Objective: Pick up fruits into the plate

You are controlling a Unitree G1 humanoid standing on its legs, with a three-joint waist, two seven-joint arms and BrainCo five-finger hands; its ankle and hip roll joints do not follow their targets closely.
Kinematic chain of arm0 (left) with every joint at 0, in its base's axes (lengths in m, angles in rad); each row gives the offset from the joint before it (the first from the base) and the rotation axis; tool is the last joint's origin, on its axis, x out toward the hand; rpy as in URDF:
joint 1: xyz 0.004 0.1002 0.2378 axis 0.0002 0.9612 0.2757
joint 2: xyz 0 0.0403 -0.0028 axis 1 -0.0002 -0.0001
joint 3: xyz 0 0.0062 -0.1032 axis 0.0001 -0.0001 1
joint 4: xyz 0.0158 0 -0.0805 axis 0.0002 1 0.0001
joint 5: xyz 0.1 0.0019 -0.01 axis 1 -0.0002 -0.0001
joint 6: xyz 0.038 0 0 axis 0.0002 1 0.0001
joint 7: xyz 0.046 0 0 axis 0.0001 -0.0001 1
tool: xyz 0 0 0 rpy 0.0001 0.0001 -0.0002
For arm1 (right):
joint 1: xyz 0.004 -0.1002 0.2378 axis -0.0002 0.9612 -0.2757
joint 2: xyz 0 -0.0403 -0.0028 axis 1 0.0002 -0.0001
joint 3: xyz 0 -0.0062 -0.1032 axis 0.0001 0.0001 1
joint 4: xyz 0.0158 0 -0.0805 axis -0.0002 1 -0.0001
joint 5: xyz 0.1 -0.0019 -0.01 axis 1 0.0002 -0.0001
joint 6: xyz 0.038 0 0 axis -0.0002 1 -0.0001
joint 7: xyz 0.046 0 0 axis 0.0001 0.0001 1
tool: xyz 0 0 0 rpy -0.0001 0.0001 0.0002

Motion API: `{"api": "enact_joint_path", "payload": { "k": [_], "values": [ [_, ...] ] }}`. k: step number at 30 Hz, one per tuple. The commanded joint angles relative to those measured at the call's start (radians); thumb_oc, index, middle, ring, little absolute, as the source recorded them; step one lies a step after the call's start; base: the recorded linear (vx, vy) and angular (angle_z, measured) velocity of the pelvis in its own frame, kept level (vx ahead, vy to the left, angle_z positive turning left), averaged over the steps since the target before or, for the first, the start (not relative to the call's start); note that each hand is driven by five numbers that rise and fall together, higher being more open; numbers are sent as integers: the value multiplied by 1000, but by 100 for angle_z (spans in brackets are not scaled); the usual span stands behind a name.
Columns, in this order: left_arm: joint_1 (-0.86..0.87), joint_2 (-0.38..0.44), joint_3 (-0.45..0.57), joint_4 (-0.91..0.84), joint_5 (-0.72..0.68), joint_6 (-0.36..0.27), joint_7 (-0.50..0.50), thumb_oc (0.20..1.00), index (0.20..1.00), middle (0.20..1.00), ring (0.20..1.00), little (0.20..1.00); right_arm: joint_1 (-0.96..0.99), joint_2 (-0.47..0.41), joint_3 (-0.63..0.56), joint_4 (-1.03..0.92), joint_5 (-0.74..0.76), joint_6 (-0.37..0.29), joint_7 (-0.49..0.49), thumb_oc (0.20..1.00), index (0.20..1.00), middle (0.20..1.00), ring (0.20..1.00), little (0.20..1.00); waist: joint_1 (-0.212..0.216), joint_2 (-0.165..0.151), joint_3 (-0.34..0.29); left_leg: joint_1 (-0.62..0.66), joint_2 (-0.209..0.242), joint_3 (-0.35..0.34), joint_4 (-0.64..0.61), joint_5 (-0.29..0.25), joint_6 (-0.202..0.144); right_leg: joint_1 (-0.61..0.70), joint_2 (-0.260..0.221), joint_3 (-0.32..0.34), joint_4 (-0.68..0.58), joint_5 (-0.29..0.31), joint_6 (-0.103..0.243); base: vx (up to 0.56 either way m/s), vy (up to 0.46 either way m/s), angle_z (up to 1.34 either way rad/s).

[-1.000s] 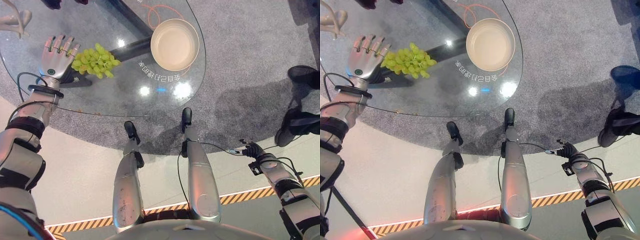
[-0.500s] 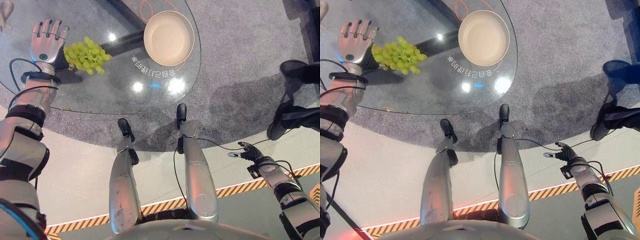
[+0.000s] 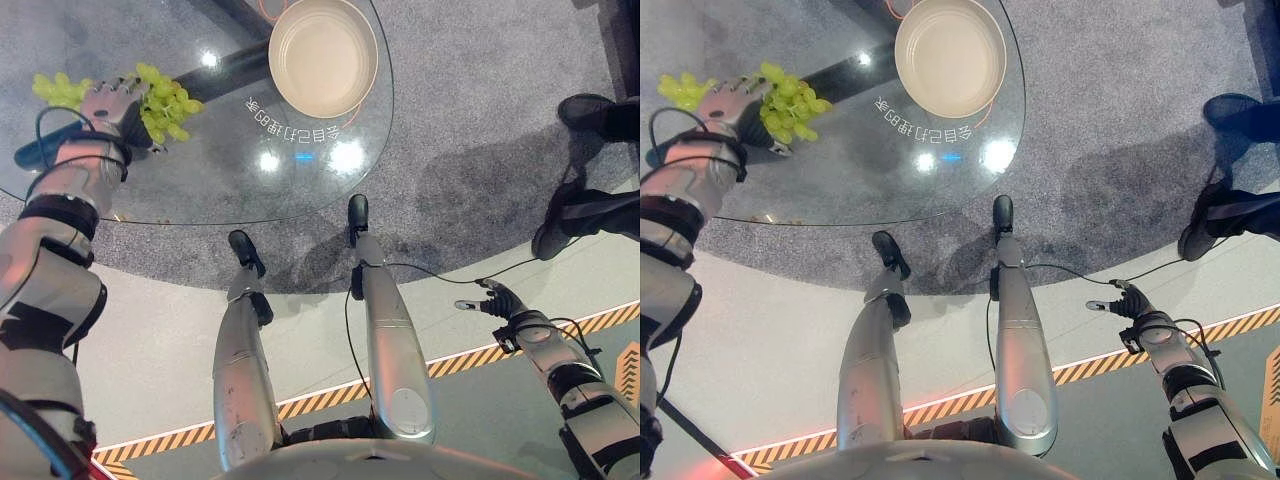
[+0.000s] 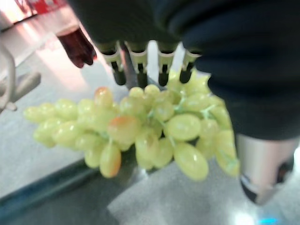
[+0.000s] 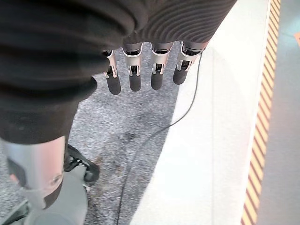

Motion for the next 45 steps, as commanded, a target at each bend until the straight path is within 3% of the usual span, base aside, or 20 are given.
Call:
{"api": "enact_joint_path", "payload": {
  "k": [1,6,8,11,13,23,30,31,32,33,34,35,45],
  "values": [
    [34,31,-8,36,-27,39,-60,1000,1000,1000,1000,1000,53,-59,-3,-47,27,8,-22,1000,1000,1000,1000,1000,-18,-12,-12,-43,-94,0,62,-78,26,-7,115,17,76,-95,-28,20,-8,-3],
    [32,37,-3,44,-29,59,-56,1000,1000,1000,1000,1000,66,-60,-8,-86,35,0,-26,1000,1000,1000,1000,1000,-23,-17,-12,-64,-92,-2,76,-82,27,-25,114,18,74,-90,-27,3,-1,-1],
    [33,39,7,53,-26,83,-12,1000,1000,1000,1000,1000,72,-59,-3,-102,42,6,-30,1000,1000,1000,1000,1000,-23,-23,-12,-75,-89,-3,85,-82,28,-34,116,18,80,-91,-29,0,0,0],
    [13,42,52,90,-27,139,175,1000,1000,1000,1000,1000,79,-40,11,-82,39,-10,-34,1000,1000,1000,1000,1000,-18,-37,-12,-88,-87,-14,90,-84,30,-41,122,20,82,-94,-31,12,-46,0],
    [-1,40,79,116,-1,155,230,1000,1000,1000,1000,1000,83,-29,19,-74,45,-17,-39,1000,1000,1000,1000,1000,-16,-46,-12,-92,-87,-21,93,-86,31,-42,124,18,83,-95,-31,9,-83,2],
    [-1,9,94,219,81,220,304,1000,1000,1000,1000,1000,54,-8,43,-60,81,-45,-62,1000,1000,1000,1000,1000,-5,-71,-12,-147,-88,-55,119,-93,30,-85,127,9,106,-93,-33,4,-39,2],
    [-7,-13,91,225,77,231,294,1000,1000,1000,1000,1000,27,-10,53,-84,114,-52,-67,1000,1000,1000,1000,1000,-1,-84,-12,-192,-88,-74,136,-97,28,-121,129,7,120,-93,-34,-2,-25,0],
    [-7,-17,88,221,79,236,283,680,680,680,680,680,25,-13,52,-94,117,-47,-64,1000,1000,1000,1000,1000,-2,-86,-12,-194,-89,-75,137,-98,29,-125,131,7,122,-93,-35,0,0,0],
    [-6,-19,85,216,75,240,276,567,567,567,567,567,24,-15,51,-102,120,-43,-63,1000,1000,1000,1000,1000,-2,-87,-12,-196,-90,-78,138,-99,28,-126,131,8,121,-92,-35,0,0,0],
    [-3,-22,80,211,63,242,271,511,511,511,511,511,24,-17,51,-114,125,-41,-65,1000,1000,1000,1000,1000,-2,-89,-12,-195,-91,-78,137,-99,28,-125,131,6,119,-91,-34,0,0,0],
    [-3,-25,80,211,62,242,270,260,260,260,260,260,22,-19,50,-121,128,-38,-65,1000,1000,1000,1000,1000,-3,-91,-12,-195,-91,-77,135,-99,29,-124,132,7,117,-91,-34,0,0,0],
    [0,-31,81,214,57,242,270,200,200,200,200,200,19,-16,50,-129,131,-37,-69,1000,1000,1000,1000,1000,-4,-94,-12,-192,-91,-78,133,-99,28,-120,133,5,112,-89,-33,0,0,0],
    [2,-36,65,216,63,185,267,200,200,200,200,200,15,-24,45,-143,133,-40,-68,1000,1000,1000,1000,1000,-9,-98,-12,-184,-93,-80,139,-103,24,-110,129,7,99,-81,-32,0,0,0]
  ]
}}
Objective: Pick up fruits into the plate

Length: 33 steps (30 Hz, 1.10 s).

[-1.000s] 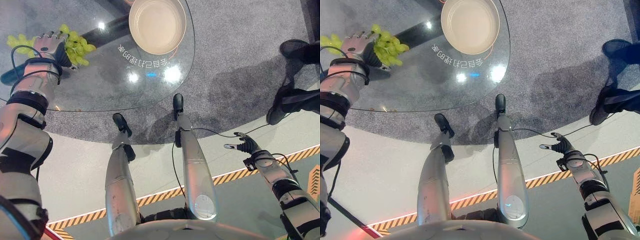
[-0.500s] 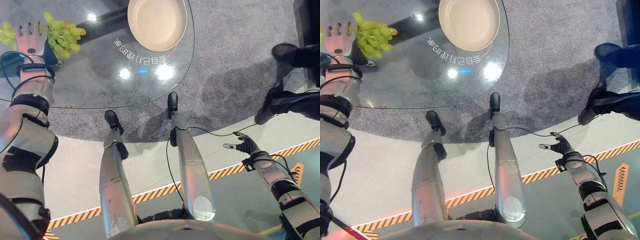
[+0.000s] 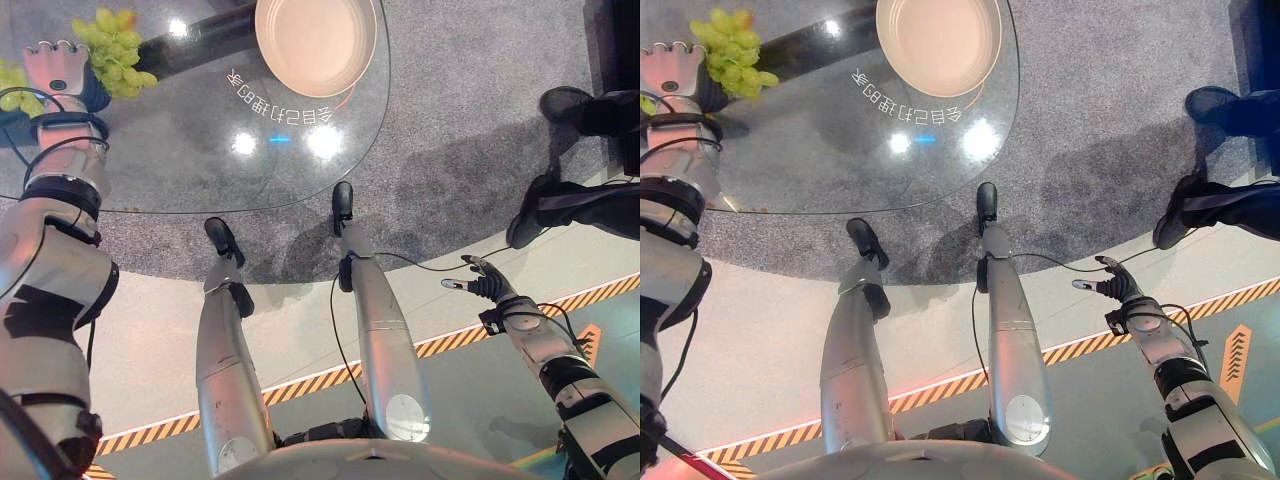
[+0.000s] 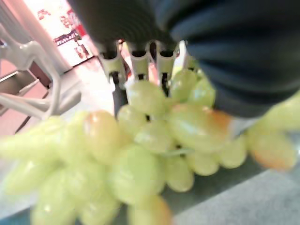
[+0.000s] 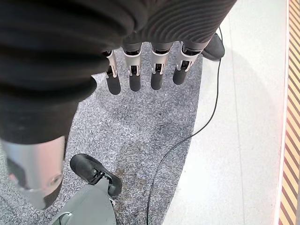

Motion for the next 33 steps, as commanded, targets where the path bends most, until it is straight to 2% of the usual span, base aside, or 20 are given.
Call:
{"api": "enact_joint_path", "payload": {
  "k": [1,6,11,18,22,26,28,33],
  "values": [
    [77,16,32,56,10,-25,-47,200,200,200,200,200,22,-25,9,-36,19,2,-17,1000,1000,1000,1000,1000,1,-45,19,7,-115,-32,8,-65,28,30,116,18,44,-80,-30,0,0,0],
    [95,14,32,55,-19,-42,-51,200,200,200,200,200,21,-24,9,-44,22,-9,-20,1000,1000,1000,1000,1000,1,-44,19,20,-116,-30,0,-64,28,41,117,19,38,-79,-30,0,0,0],
    [139,8,74,16,-175,-96,-18,200,200,200,200,200,38,-20,4,-81,37,-34,-24,1000,1000,1000,1000,1000,6,-42,19,49,-120,-29,-12,-62,28,70,122,21,29,-83,-30,0,0,0],
    [238,1,237,-106,-440,-195,56,200,200,200,200,200,103,14,-9,-184,30,-36,-54,1000,1000,1000,1000,1000,24,-38,19,136,-123,-22,-43,-59,24,154,120,11,8,-94,-27,-2,-24,0],
    [333,0,326,-235,-487,-231,104,200,200,200,200,200,142,45,-24,-258,12,-7,-82,1000,1000,1000,1000,1000,44,-30,19,200,-131,-21,-68,-57,18,222,106,-5,-8,-102,-23,-2,-39,1],
    [465,-8,425,-402,-502,-245,141,200,200,200,200,200,191,72,-65,-311,-27,19,-84,1000,1000,1000,1000,1000,72,-7,19,310,-141,-33,-112,-57,17,325,89,-20,-21,-126,-18,28,-5,3],
    [522,-12,467,-460,-519,-273,159,200,200,200,200,200,208,83,-83,-319,-41,15,-79,1000,1000,1000,1000,1000,85,5,19,374,-143,-41,-143,-53,19,384,82,-24,-33,-136,-15,54,13,8],
    [671,-43,554,-595,-534,-320,164,200,200,200,200,200,265,107,-118,-369,-57,17,-43,1000,1000,1000,1000,1000,108,34,-50,503,-149,-53,-211,-50,19,511,60,-31,-76,-150,-8,88,2,6]
  ]
}}
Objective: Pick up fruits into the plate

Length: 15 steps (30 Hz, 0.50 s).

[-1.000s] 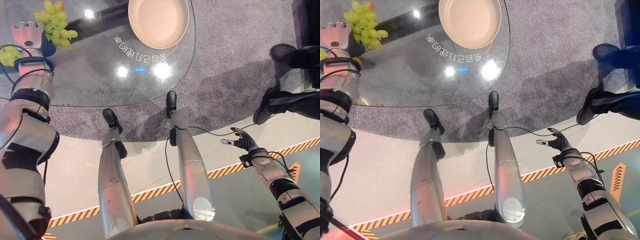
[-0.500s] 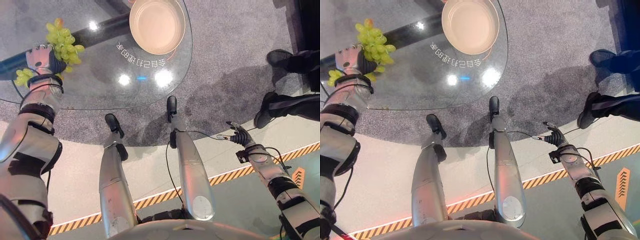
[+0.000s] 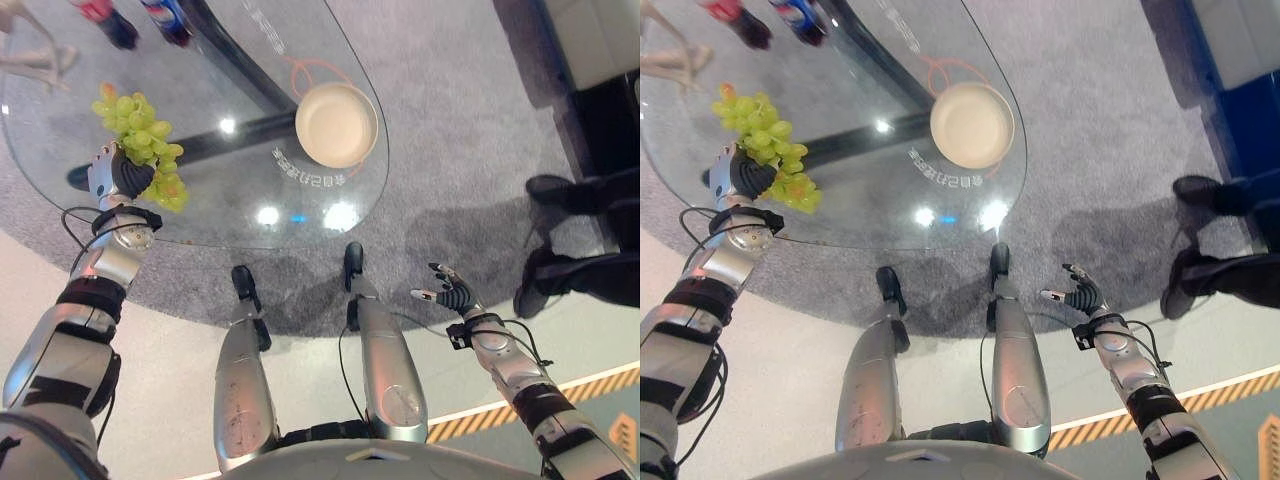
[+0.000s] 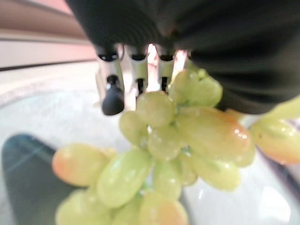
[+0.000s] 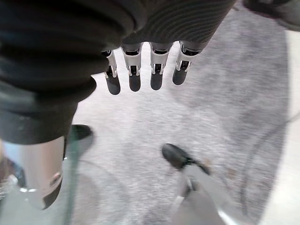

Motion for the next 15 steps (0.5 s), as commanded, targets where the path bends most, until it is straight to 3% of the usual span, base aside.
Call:
{"api": "enact_joint_path", "payload": {
  "k": [1,6,11,15],
  "values": [
    [25,-2,82,-54,-34,-73,54,200,200,200,200,200,78,-14,-67,-70,-15,-13,16,1000,1000,1000,1000,1000,3,42,-69,-17,-119,-56,30,-97,27,34,61,1,65,-143,-16,93,-6,7],
    [185,-12,153,-212,-19,-93,16,200,200,200,200,200,135,4,-118,-139,34,-31,80,1000,1000,1000,1000,1000,14,54,-158,97,-122,-70,-9,-103,30,164,50,-1,12,-143,-13,128,-30,8],
    [318,-28,232,-387,-34,-98,-98,200,200,200,200,200,182,15,-174,-290,24,11,200,1000,1000,1000,1000,1000,28,68,-250,214,-117,-76,-73,-113,33,285,44,-10,-48,-146,0,154,-45,4],
    [357,-38,233,-465,-60,-121,-195,200,200,200,200,200,167,-4,-169,-365,12,38,307,1000,1000,1000,1000,1000,41,77,-303,272,-109,-77,-96,-115,33,344,39,-29,-65,-148,4,113,-31,7]
  ]
}}
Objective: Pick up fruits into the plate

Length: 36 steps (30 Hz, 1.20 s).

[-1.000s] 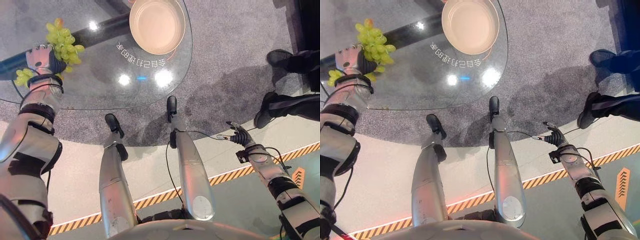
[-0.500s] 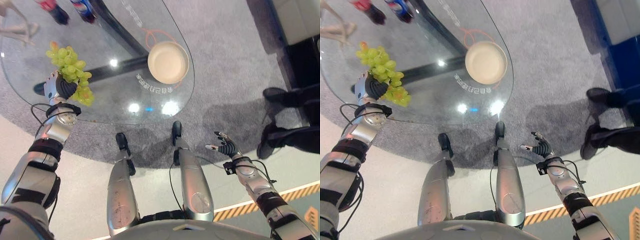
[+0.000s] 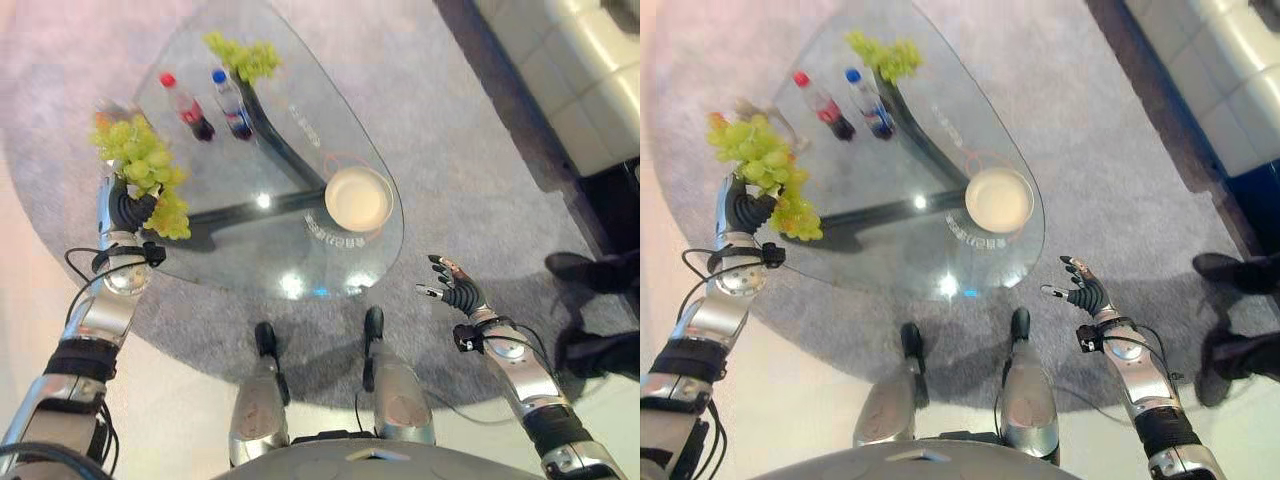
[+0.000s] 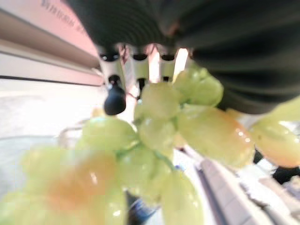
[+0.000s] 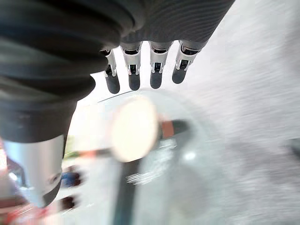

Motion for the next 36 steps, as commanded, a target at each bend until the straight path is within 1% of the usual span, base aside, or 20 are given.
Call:
{"api": "enact_joint_path", "payload": {
  "k": [1,2,3,4,6,8,11,15,18,19,20,21,22,23,24,27,30,36],
  "values": [
    [-9,21,38,-54,-40,-84,-67,200,200,200,200,200,27,-37,-7,-69,3,-6,105,1000,1000,1000,1000,1000,-2,-18,-116,-25,-95,-68,73,-128,39,23,31,22,105,-146,0,145,-43,4],
    [1,17,22,-100,-59,-86,-122,200,200,200,200,200,-6,-63,3,-116,54,44,163,1000,1000,1000,1000,1000,9,-17,-144,3,-89,-65,63,-129,37,55,27,14,93,-146,3,148,-42,2],
    [1,15,13,-122,-64,-79,-138,200,200,200,200,200,-22,-73,4,-130,90,68,179,1000,1000,1000,1000,1000,14,-17,-153,12,-87,-66,59,-129,36,65,27,10,90,-146,3,153,-54,5],
    [1,12,0,-149,-76,-88,-170,200,200,200,200,200,-50,-83,11,-152,146,79,209,1000,1000,1000,1000,1000,22,-16,-163,26,-84,-66,54,-131,36,82,27,4,85,-148,3,85,-40,4],
    [0,7,-23,-185,-103,-114,-223,200,200,200,200,200,-99,-93,33,-195,197,85,245,1000,1000,1000,1000,1000,33,-17,-175,48,-80,-62,48,-136,35,105,26,-4,80,-152,3,63,-38,7],
    [-6,2,-37,-230,-152,-130,-295,200,200,200,200,200,-159,-102,61,-248,267,116,290,1000,1000,1000,1000,1000,44,-17,-190,70,-77,-61,45,-142,35,128,25,-11,76,-157,4,64,-26,4],
    [-23,-6,-56,-290,-245,-127,-396,200,200,200,200,200,-253,-94,114,-297,352,185,354,1000,1000,1000,1000,1000,58,-17,-209,97,-72,-56,43,-149,36,160,25,-20,67,-161,3,61,-11,-1],
    [-64,-9,-94,-339,-386,-105,-513,200,200,200,200,200,-362,-73,182,-339,488,278,413,1000,1000,1000,1000,1000,74,-21,-229,127,-66,-55,35,-157,34,194,25,-35,55,-166,4,30,-14,1],
    [-93,-11,-125,-368,-479,-92,-582,200,200,200,200,200,-397,-57,218,-393,562,310,452,1000,1000,1000,1000,1000,80,-25,-240,136,-61,-51,32,-159,33,205,22,-41,47,-165,6,-16,-17,2],
    [-102,-12,-136,-380,-509,-90,-610,200,200,200,200,200,-408,-55,228,-414,583,312,460,1000,1000,1000,1000,1000,81,-26,-242,138,-60,-51,30,-160,33,207,22,-41,45,-163,7,-34,-20,2],
    [-105,-12,-139,-384,-524,-91,-623,200,200,200,200,200,-411,-56,230,-421,592,310,463,1000,1000,1000,1000,1000,82,-27,-242,139,-59,-51,30,-160,33,207,22,-41,44,-163,8,-33,-15,0],
    [-107,-14,-145,-394,-538,-88,-634,200,200,200,200,200,-416,-55,235,-441,608,319,455,1000,1000,1000,1000,1000,82,-27,-243,140,-58,-51,29,-160,33,208,22,-40,42,-162,8,-49,-14,0],
    [-114,-19,-164,-417,-581,-90,-669,200,200,200,200,200,-424,-50,247,-490,640,338,447,1000,1000,1000,1000,1000,80,-28,-245,142,-57,-51,28,-160,33,208,21,-36,42,-161,9,-45,-12,0],
    [-116,-19,-166,-418,-585,-91,-672,200,200,200,200,200,-424,-50,248,-494,642,340,444,1000,1000,1000,1000,1000,80,-28,-245,142,-57,-51,28,-161,33,208,21,-35,42,-161,9,-80,-18,1],
    [-132,-20,-183,-431,-623,-86,-691,200,200,200,200,200,-435,-49,252,-526,657,348,431,1000,1000,1000,1000,1000,75,-28,-245,143,-56,-51,27,-162,34,207,22,-28,42,-161,10,-85,-15,0],
    [-146,-18,-197,-456,-684,-98,-743,200,200,200,200,200,-441,-47,256,-566,718,375,426,1000,1000,1000,1000,1000,67,-29,-245,148,-54,-47,26,-164,35,207,20,-20,41,-159,12,-86,-9,-1],
    [-154,-31,-213,-491,-705,-96,-771,200,200,200,200,200,-438,-28,266,-584,750,390,407,1000,1000,1000,1000,1000,64,-28,-247,153,-52,-43,23,-165,36,210,18,-17,36,-157,13,-27,-1,0],
    [-164,-37,-232,-523,-713,-102,-784,200,200,200,200,200,-430,-3,283,-601,792,397,366,1000,1000,1000,1000,1000,62,-26,-248,159,-50,-40,16,-164,33,212,12,-14,26,-147,18,-6,2,0]
  ]
}}
